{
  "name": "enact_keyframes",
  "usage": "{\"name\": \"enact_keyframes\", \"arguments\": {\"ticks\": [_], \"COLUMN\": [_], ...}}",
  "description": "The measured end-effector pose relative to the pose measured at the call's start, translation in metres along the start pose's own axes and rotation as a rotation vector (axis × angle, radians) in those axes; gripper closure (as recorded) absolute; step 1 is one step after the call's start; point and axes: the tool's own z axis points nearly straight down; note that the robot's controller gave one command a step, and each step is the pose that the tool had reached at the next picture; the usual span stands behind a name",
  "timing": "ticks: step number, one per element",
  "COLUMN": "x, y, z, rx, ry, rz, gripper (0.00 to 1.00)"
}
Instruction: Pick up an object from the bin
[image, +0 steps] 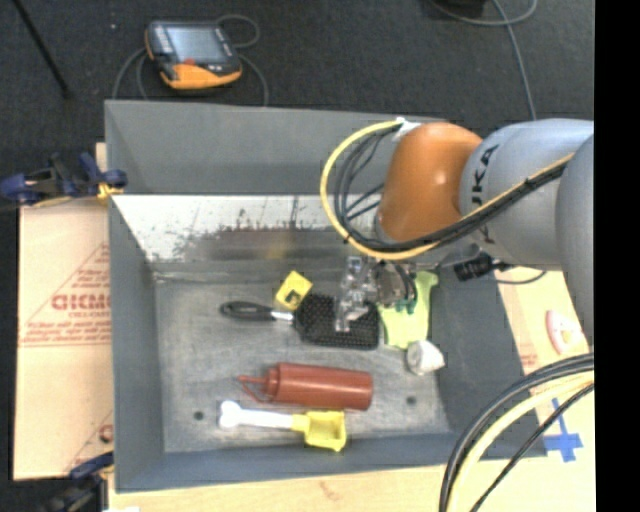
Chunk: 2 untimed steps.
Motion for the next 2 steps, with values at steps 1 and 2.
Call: {"name": "enact_keyframes", "arguments": {"ticks": [1, 2], "x": [-0.002, -0.004], "y": [-0.004, -0.011], "z": [-0.035, -0.017], "rx": [0.0, 0.002], "ry": [-0.01, -0.006], "rz": [0.004, -0.01], "gripper": [1.0, 1.0]}}
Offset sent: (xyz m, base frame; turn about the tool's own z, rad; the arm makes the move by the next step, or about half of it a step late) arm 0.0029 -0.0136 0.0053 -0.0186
